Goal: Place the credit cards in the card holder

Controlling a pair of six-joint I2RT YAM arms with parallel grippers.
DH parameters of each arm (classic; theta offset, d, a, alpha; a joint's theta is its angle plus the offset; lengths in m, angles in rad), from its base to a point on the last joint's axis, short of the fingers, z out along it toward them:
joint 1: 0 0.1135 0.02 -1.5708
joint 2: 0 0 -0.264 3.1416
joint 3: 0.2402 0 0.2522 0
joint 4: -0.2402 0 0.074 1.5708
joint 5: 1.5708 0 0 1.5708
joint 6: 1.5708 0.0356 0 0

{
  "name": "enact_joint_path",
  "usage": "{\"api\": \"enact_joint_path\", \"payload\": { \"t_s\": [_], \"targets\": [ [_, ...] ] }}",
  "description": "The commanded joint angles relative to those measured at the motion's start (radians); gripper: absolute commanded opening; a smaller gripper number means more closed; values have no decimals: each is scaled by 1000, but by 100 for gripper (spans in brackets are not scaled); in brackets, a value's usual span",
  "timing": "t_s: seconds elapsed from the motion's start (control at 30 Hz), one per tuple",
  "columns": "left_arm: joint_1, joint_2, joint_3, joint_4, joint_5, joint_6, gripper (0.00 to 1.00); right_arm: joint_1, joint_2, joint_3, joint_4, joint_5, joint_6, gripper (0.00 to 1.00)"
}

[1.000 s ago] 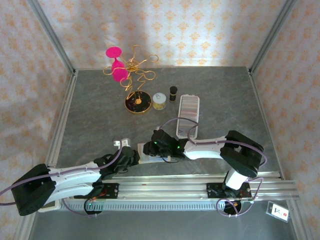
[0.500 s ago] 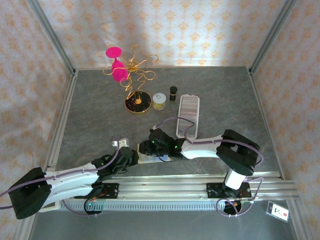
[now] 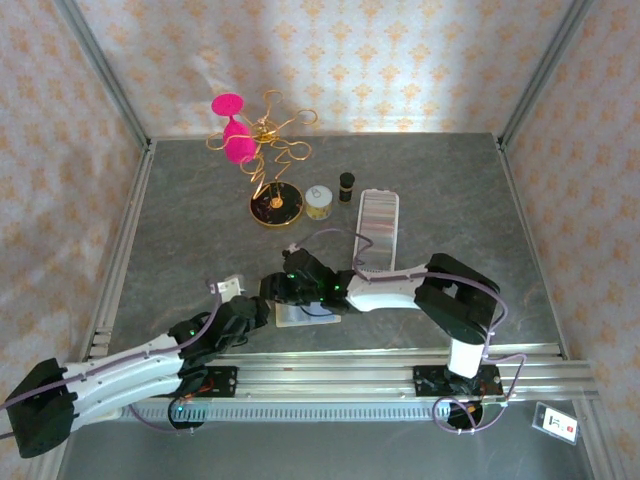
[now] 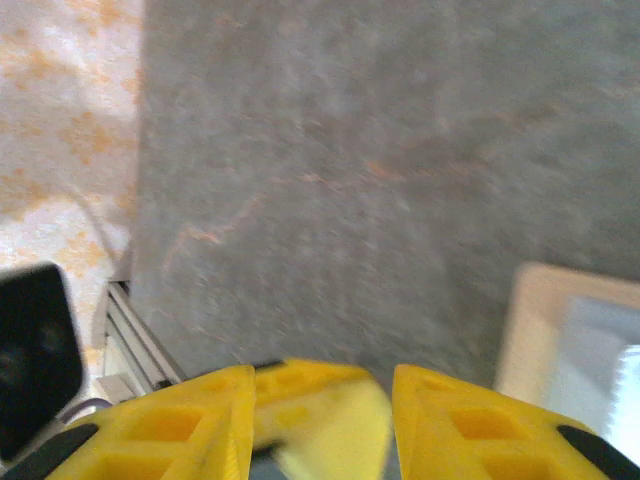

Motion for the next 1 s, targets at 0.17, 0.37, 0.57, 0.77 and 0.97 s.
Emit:
{"api": "enact_joint_path", "payload": {
  "t_s": [0.17, 0.37, 0.57, 0.77, 0.97],
  "targets": [
    [8, -114, 45, -191, -80, -32, 15, -41, -4, 236, -155, 63, -168, 40],
    [7, -139, 72, -171, -40, -4, 18, -132, -161, 264, -315, 194, -413, 37],
    [7, -50, 102, -66, 23, 46, 28, -191, -404, 105, -322, 253, -888, 33],
    [7, 36, 122, 43, 65, 86, 31, -204, -685, -156, -330, 270, -1470, 40],
    [8, 52, 109, 81, 89, 121, 32, -359, -748, -215, -604, 228, -1856, 44]
  ]
}}
